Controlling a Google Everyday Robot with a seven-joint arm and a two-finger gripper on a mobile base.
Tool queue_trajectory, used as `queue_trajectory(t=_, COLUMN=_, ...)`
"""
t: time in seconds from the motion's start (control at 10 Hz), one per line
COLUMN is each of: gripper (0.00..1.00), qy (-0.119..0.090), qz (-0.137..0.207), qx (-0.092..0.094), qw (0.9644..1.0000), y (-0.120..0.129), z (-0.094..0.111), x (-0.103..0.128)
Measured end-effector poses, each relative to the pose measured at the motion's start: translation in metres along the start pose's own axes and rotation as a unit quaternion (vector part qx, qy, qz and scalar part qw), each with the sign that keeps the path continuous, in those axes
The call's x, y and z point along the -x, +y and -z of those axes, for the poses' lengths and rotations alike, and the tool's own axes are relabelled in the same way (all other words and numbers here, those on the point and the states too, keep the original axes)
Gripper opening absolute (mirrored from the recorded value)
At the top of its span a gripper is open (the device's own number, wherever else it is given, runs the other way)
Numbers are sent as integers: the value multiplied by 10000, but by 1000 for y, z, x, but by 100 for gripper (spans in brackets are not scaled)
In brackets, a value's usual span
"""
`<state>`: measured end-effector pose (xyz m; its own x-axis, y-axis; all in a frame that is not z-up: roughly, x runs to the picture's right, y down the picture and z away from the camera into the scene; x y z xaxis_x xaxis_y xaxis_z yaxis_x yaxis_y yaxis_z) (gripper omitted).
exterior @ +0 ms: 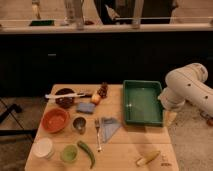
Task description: Place towel in tray
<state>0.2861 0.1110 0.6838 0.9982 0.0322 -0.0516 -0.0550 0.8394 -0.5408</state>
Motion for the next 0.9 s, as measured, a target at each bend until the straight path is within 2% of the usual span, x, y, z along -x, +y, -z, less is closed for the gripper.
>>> queue_trajectory(t=0.7, gripper=80, qy=-27, qz=6, qx=-34, qw=10000, y=0, z=0, x=0)
queue_trajectory(t=0.9, gripper=80, qy=-131, qz=54, qx=-96, qw=9999, y=5, z=-1, x=12)
